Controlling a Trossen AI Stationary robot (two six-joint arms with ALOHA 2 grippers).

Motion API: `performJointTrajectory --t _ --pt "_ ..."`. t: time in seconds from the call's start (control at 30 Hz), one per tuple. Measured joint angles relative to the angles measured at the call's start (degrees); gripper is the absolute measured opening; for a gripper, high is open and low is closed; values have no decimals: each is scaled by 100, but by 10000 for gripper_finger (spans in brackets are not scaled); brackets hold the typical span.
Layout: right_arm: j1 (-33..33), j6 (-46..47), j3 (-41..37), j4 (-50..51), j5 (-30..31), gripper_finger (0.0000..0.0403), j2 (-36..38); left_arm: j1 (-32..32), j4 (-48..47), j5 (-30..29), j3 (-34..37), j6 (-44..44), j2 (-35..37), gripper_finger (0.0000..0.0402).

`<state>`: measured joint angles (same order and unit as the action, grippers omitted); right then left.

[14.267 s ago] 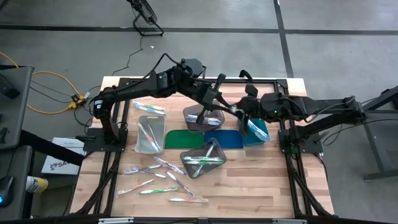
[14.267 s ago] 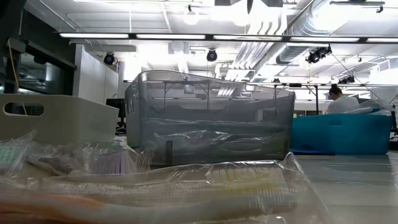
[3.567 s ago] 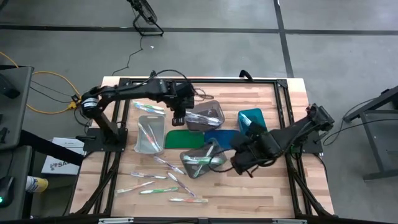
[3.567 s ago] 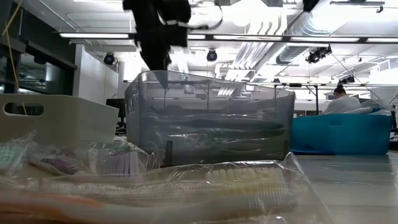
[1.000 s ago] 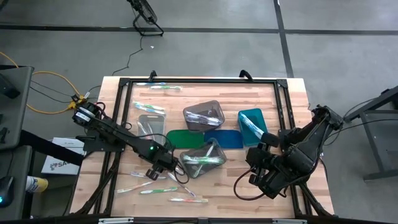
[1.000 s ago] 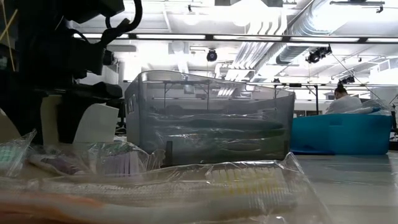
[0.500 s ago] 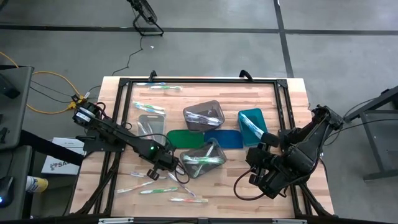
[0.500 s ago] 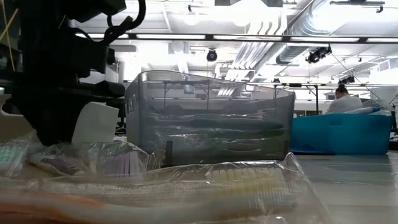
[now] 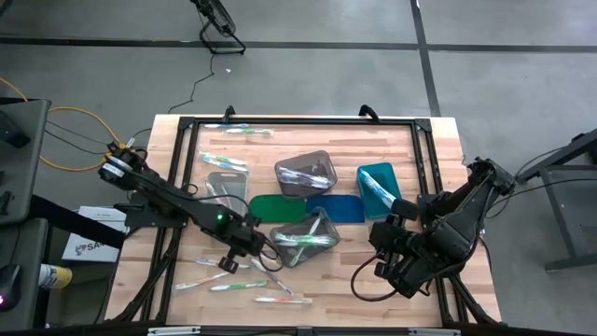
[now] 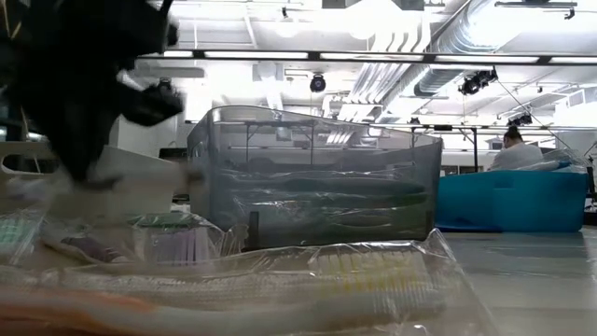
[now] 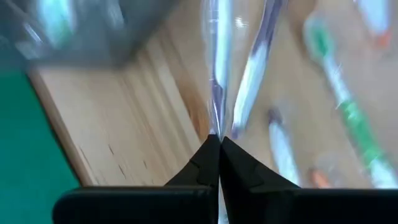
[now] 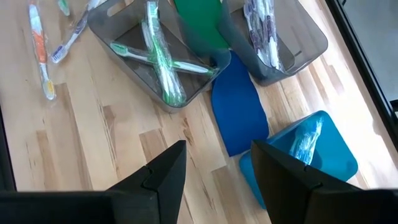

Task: Pick & Place Toothbrushes
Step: Put the purple toothbrush into the top black bin

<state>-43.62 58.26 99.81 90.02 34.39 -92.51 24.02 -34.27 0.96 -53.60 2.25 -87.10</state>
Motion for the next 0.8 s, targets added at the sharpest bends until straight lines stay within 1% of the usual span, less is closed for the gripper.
performJointTrajectory --t 0.1,0.3,0.43,0.5,0.63,0.8 --pt "0 -8 0 0 0 173 0 -1 -325 171 -292 5 71 1" --pt "2 -114 0 2 13 173 45 1 -1066 634 -1116 114 75 1" --pt "2 -133 0 3 25 173 176 -1 -1379 666 -1708 141 75 1" --pt "2 -140 0 7 39 173 239 -1 -1516 598 -1986 221 75 1" --pt "0 -156 0 2 97 173 353 -144 -1521 268 -2444 400 75 0" --pt "3 -288 0 2 262 173 428 -569 -1525 -109 -2791 466 75 0"
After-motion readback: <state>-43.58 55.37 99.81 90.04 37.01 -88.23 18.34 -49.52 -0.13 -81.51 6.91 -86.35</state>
